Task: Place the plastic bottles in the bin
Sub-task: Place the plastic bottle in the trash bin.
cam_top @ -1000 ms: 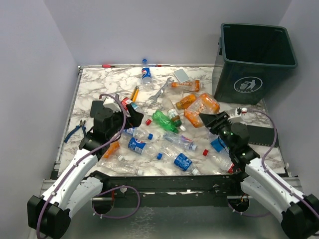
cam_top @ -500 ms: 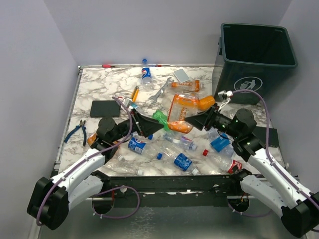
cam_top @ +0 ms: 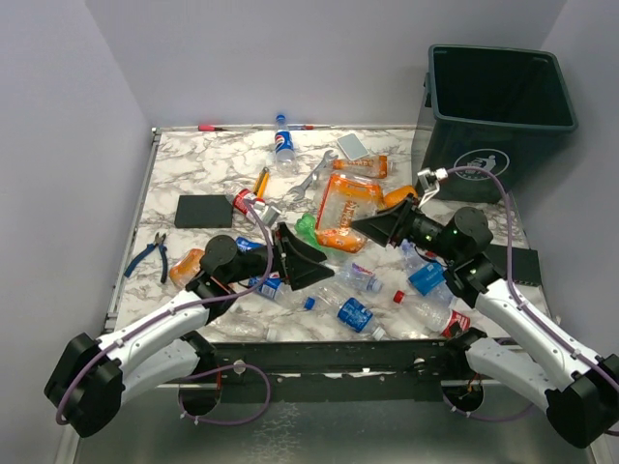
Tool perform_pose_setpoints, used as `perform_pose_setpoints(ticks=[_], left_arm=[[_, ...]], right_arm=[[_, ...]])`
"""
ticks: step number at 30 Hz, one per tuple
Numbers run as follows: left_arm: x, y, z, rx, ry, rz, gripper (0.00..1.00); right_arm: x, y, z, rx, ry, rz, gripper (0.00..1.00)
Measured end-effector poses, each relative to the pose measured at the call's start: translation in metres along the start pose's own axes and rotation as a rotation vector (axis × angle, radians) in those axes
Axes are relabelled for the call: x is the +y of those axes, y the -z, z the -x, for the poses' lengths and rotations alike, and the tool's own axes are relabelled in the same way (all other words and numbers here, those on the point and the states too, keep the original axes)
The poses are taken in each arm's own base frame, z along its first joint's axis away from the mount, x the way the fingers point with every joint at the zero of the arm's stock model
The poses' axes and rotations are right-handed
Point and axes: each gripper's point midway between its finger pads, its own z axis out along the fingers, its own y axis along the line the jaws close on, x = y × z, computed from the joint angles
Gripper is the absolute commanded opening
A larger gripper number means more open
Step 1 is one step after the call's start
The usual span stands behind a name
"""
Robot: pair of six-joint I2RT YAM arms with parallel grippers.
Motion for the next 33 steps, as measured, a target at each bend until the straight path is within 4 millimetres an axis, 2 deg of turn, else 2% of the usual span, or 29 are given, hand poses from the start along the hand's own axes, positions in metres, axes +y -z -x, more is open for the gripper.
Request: perform_pose_setpoints(ticks=[3, 8, 12, 14, 16, 18, 20, 24, 27, 33], left_arm=[[0.002, -0.005, -0.009, 0.029, -0.001, 0.007, 0.66], [0.010, -0.019, -0.017, 0.072, 0.003, 0.025, 0.50], [0.011, -0.021, -0.018, 0.068, -0.006, 0.036, 0.26], [0.011, -0.020, -0.017, 0.060, -0.006, 0.046, 0.10], [0.011, -0.019, -0.015, 0.052, -0.015, 0.051, 0.00], [0.011, -0.018, -0.014, 0.049, -0.025, 0.059, 0.00], [0.013, -0.017, -0.014, 0.047, -0.045, 0.075, 0.00], [0.017, -0.013, -0.011, 0.051, -0.087, 0.123, 0.00], [0.016, -0.010, 0.000, 0.046, -0.152, 0.165, 0.00], [0.013, 0.006, 0.031, -0.002, -0.346, 0.274, 0.00]], right_arm=[[0.005, -0.004, -0.002, 0.006, -0.006, 0.015, 0.40], [0.010, -0.008, -0.007, 0.011, -0.007, 0.022, 0.39], [0.008, -0.009, -0.007, 0.005, -0.002, 0.014, 0.40], [0.008, -0.009, -0.006, 0.000, 0.008, 0.014, 0.47], [0.009, -0.009, -0.005, -0.003, 0.012, 0.017, 0.65], [0.011, -0.009, -0.005, 0.002, 0.011, 0.021, 0.86], [0.013, -0.009, -0.005, 0.011, 0.007, 0.018, 0.99], [0.022, -0.004, -0.001, 0.024, 0.018, 0.015, 1.00], [0.032, 0.003, 0.006, 0.031, 0.040, 0.007, 1.00], [0.060, 0.024, 0.037, -0.014, 0.141, -0.037, 1.00]])
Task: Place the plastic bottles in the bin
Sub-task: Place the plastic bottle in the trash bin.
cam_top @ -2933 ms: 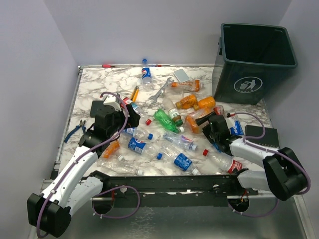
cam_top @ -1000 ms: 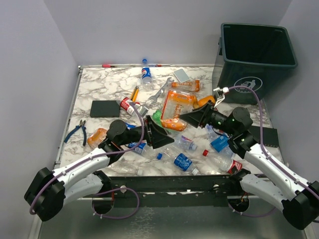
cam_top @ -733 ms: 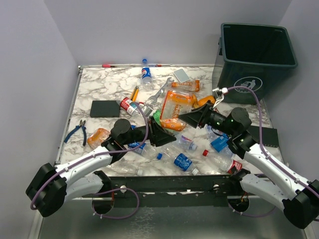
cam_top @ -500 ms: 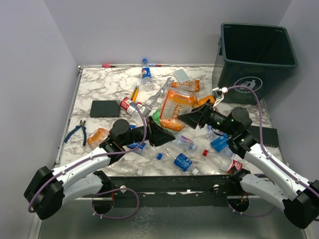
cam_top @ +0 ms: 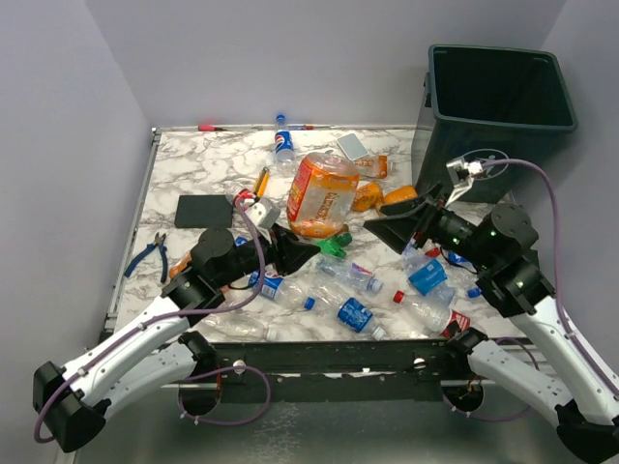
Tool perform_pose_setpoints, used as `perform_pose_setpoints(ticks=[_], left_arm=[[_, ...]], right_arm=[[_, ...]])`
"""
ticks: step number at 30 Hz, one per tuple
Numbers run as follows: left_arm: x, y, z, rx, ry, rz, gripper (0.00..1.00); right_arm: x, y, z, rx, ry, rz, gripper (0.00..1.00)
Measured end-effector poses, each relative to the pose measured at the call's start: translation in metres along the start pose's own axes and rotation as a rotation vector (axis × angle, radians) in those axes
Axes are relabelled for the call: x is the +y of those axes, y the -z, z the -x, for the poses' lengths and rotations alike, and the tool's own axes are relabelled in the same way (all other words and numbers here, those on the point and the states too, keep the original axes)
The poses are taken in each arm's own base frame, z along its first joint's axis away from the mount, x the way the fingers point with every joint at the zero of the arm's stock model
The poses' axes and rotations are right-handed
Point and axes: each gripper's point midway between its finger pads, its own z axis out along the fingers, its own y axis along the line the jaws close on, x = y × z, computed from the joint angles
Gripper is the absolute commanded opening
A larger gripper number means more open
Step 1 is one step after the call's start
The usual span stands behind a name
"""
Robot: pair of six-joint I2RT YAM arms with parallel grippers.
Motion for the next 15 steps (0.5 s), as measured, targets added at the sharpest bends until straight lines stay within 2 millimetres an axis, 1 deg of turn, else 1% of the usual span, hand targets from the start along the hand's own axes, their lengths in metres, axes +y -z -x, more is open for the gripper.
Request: perform_pose_setpoints(ticks=[3, 7, 9, 11, 15], left_arm=[[0.012, 0.013, 0.006, -0.018, -0.136, 0.070, 0.00], [0.031, 0.029, 0.017, -0.037, -0.371, 0.168, 0.00], [0.042, 0.033, 0.020, -0.021, -0.526, 0.205, 0.00], [0.048, 0.035, 0.023, 0.000, -0.678, 0.214, 0.00], [0.057, 0.035, 0.024, 0.060, -1.003, 0.202, 0.00]], right_arm=[[0.009, 0.012, 0.018, -0.036, 0.043, -0.032, 1.00], [0.017, 0.023, 0.030, -0.059, 0.061, -0.056, 1.00], [0.018, 0.025, 0.030, -0.053, 0.055, -0.061, 1.00], [0.015, 0.023, 0.026, -0.039, 0.035, -0.071, 1.00], [0.003, 0.015, 0.014, 0.019, -0.012, -0.107, 1.00]])
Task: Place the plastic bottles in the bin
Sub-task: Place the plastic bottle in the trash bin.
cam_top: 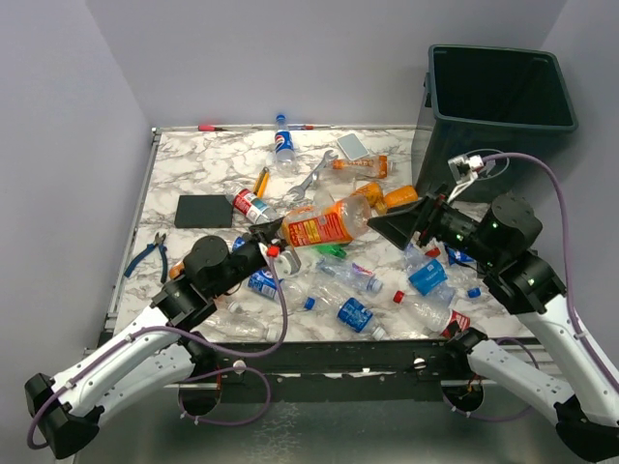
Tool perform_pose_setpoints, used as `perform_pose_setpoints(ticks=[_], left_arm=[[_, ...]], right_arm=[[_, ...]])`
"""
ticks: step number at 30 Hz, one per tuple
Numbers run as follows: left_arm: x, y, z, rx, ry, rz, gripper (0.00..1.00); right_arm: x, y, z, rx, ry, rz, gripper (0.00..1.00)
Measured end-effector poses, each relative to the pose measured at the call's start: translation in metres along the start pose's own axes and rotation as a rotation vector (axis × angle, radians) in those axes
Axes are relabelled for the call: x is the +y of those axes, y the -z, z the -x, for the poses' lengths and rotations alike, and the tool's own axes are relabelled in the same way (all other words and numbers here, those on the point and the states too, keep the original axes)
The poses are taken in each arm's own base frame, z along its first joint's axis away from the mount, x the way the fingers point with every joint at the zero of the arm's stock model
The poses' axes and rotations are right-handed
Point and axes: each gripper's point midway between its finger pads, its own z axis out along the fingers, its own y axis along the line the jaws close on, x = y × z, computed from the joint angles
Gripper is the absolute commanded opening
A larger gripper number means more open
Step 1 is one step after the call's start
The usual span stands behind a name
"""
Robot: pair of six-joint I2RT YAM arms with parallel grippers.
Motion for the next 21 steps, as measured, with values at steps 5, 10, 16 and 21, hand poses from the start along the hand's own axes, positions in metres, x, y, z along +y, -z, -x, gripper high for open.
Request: perform_pose_setpoints(ticks=[5, 10, 16, 21], left_arm=[[0.015, 0.004, 0.007, -0.011, -0.441, 0.027, 0.00], [0.029, 0.013, 0.006, 0.049, -0.766, 0.050, 0.00], [0.014, 0.012, -0.003, 0.087, -1.022, -0.063, 0.00], [-0.007, 0.007, -0.001, 0.058, -1.129, -0.155, 0.00]], right_arm=[[-0.012, -0.011, -0.013, 0.076, -0.031, -0.036, 1.00], [-0.012, -0.018, -0.019, 0.155, -0.023, -0.040, 1.00], [-0.009, -0.039, -0.029, 0.281, -0.021, 0.023, 1.00], [-0.021, -0.049, -0.069, 0.431, -0.095, 0.068, 1.00]])
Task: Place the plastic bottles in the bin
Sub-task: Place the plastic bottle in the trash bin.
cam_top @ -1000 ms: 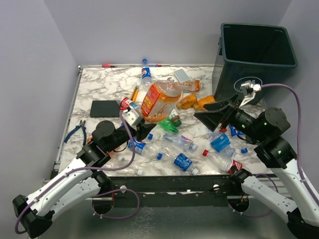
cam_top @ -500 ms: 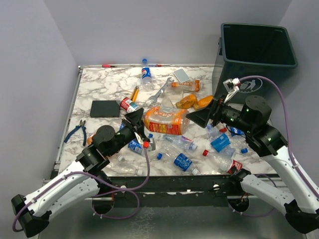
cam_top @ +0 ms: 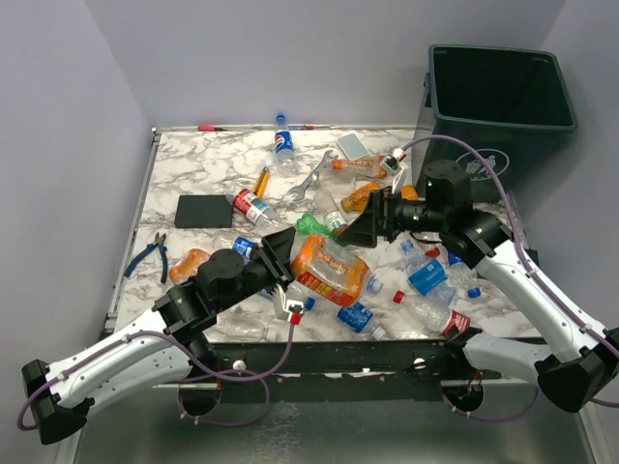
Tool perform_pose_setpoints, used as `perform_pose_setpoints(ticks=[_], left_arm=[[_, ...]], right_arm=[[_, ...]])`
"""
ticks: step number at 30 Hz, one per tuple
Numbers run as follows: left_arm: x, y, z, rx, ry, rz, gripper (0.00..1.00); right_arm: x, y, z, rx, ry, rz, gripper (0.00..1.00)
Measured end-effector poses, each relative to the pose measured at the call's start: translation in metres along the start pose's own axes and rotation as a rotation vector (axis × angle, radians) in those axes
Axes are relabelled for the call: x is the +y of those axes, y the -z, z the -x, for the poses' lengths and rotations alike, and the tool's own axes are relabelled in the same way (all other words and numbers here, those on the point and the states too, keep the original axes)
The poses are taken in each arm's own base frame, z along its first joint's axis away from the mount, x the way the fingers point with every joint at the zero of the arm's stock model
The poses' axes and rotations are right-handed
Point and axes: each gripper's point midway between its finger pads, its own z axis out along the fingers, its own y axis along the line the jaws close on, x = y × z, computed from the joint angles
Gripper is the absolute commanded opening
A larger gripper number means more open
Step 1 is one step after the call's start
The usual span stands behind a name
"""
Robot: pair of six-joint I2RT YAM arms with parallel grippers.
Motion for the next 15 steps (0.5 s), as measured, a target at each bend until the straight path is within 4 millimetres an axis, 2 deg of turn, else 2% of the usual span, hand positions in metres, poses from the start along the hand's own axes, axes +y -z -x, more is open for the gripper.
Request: perform_pose_setpoints(ticks=[3, 5, 9, 15], left_arm=[[0.004, -0.002, 0.010, -0.036, -0.044, -0.011, 0.00], [0.014, 0.000, 0.015, -0.053, -0.062, 0.006, 0.00], [0.048, 0.011, 0.018, -0.068, -0.071, 0.083, 0.00], [0.065, 0.027, 0.016, -0.067, -0.061, 0.136, 0.00]], right_arm=[[-0.009, -0.007, -0.014, 0.050, -0.031, 0.006, 1.00], [-0.012, -0.009, -0.021, 0.063, -0.039, 0.015, 1.00], [-0.012, -0.013, -0.032, 0.061, -0.057, 0.075, 1.00], [0.012, -0.009, -0.038, 0.001, -0.094, 0.266, 1.00]])
